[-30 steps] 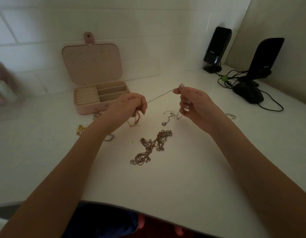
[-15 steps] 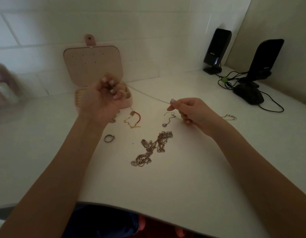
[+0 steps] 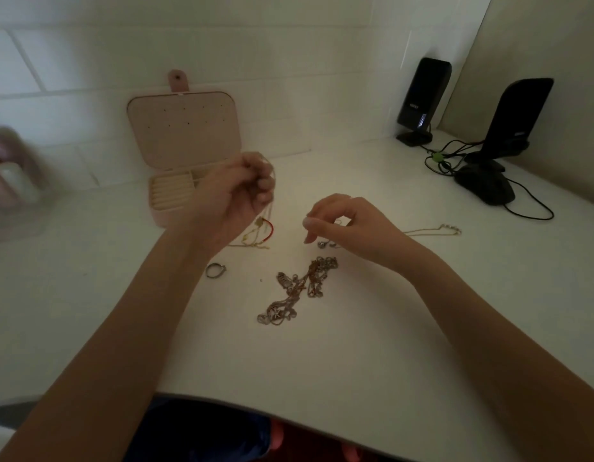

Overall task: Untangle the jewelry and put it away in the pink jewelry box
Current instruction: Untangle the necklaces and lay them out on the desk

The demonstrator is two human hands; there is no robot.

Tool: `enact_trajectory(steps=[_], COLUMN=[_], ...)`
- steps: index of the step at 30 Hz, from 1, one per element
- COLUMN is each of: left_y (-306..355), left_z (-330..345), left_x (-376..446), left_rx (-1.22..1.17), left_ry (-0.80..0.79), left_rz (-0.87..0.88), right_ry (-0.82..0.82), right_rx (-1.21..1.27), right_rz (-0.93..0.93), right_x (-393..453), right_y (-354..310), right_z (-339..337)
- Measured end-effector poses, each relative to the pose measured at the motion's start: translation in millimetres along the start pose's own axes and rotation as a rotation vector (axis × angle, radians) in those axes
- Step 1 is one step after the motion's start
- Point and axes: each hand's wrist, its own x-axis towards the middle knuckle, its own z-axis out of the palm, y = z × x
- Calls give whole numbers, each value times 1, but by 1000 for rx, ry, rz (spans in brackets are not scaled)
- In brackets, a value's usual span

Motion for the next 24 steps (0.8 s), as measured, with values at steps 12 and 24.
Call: enact_trajectory(steps=[12,24], left_y=[-12,0], left_z=[23,14], left_x=[-16,-14], left_rx=[469,705], left_ry=[-30,311], left_rz=[28,320], right_ry=[-21,72], right_rx=[470,363], right_rz=[166,79], right_x=[-1,1], right_y=[-7,-1], right_z=[29,9])
